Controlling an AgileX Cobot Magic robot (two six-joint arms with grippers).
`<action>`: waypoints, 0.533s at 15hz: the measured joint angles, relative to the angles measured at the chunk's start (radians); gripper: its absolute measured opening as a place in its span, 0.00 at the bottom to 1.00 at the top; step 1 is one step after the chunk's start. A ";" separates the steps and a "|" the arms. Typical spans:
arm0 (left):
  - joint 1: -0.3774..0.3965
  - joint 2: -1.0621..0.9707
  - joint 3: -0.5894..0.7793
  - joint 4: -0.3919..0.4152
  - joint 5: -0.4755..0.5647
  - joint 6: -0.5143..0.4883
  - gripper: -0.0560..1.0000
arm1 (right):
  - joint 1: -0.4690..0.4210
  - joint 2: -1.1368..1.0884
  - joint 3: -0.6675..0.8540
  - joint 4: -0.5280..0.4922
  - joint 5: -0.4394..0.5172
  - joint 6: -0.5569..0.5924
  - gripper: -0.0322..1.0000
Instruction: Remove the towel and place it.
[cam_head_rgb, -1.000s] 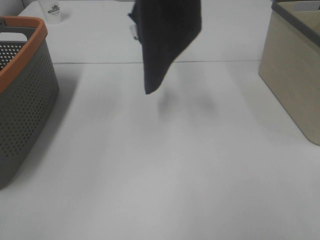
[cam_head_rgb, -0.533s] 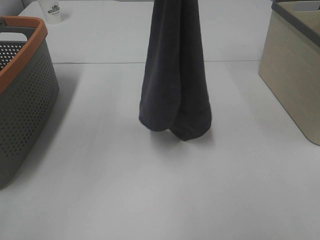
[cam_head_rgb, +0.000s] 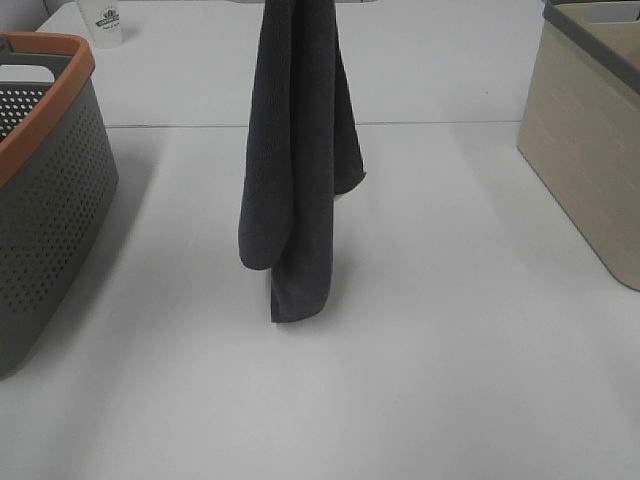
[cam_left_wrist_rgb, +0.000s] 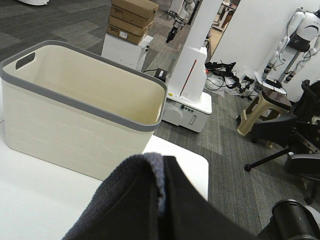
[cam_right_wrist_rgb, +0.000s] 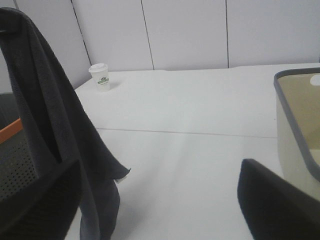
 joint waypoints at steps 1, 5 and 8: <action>0.000 0.000 0.000 0.000 0.027 0.000 0.05 | 0.000 0.079 0.000 0.095 -0.020 -0.075 0.76; 0.000 0.001 0.000 0.001 0.207 0.000 0.05 | 0.000 0.345 0.000 0.529 -0.026 -0.613 0.67; 0.000 0.001 0.000 0.001 0.214 0.038 0.05 | 0.000 0.576 0.000 0.975 0.095 -1.163 0.65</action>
